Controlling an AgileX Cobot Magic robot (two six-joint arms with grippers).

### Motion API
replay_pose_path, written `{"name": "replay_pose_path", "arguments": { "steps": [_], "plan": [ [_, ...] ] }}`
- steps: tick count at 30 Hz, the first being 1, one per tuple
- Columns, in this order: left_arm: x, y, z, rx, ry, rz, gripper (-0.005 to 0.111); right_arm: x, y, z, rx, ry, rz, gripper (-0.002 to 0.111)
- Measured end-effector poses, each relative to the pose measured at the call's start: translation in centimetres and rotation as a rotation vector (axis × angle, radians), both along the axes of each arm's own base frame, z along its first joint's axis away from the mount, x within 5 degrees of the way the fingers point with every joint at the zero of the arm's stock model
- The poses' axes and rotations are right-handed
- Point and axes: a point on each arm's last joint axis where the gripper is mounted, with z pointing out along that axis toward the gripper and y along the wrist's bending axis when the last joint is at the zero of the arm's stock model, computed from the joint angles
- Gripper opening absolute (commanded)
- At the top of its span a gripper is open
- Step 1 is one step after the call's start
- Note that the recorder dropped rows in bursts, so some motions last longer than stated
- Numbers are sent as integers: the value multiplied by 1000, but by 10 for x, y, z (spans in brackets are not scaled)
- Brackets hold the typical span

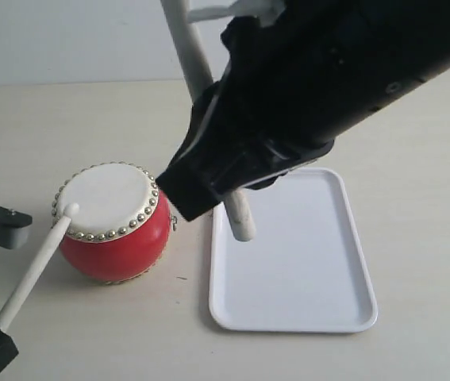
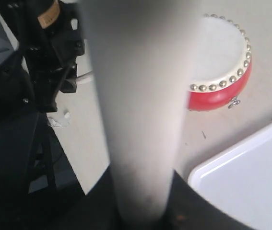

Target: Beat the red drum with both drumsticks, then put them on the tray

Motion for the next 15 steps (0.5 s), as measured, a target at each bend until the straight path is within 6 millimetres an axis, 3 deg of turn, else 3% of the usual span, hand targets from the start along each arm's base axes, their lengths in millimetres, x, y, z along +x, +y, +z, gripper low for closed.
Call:
{"name": "replay_pose_path", "arguments": {
  "steps": [3, 6, 13, 15],
  "plan": [
    [-2, -1, 19, -46, -39, 6, 0, 12, 15, -26, -70, 56, -1, 0],
    [-8, 1, 39, -95, -113, 7, 0, 27, 33, -66, -170, 136, -2, 0],
    [-30, 12, 75, -192, -295, -4, 0, 49, 61, -182, -432, 345, -3, 0],
    [-37, 17, 82, -206, -340, -10, 0, 50, 62, -205, -482, 386, -3, 0]
  ]
}}
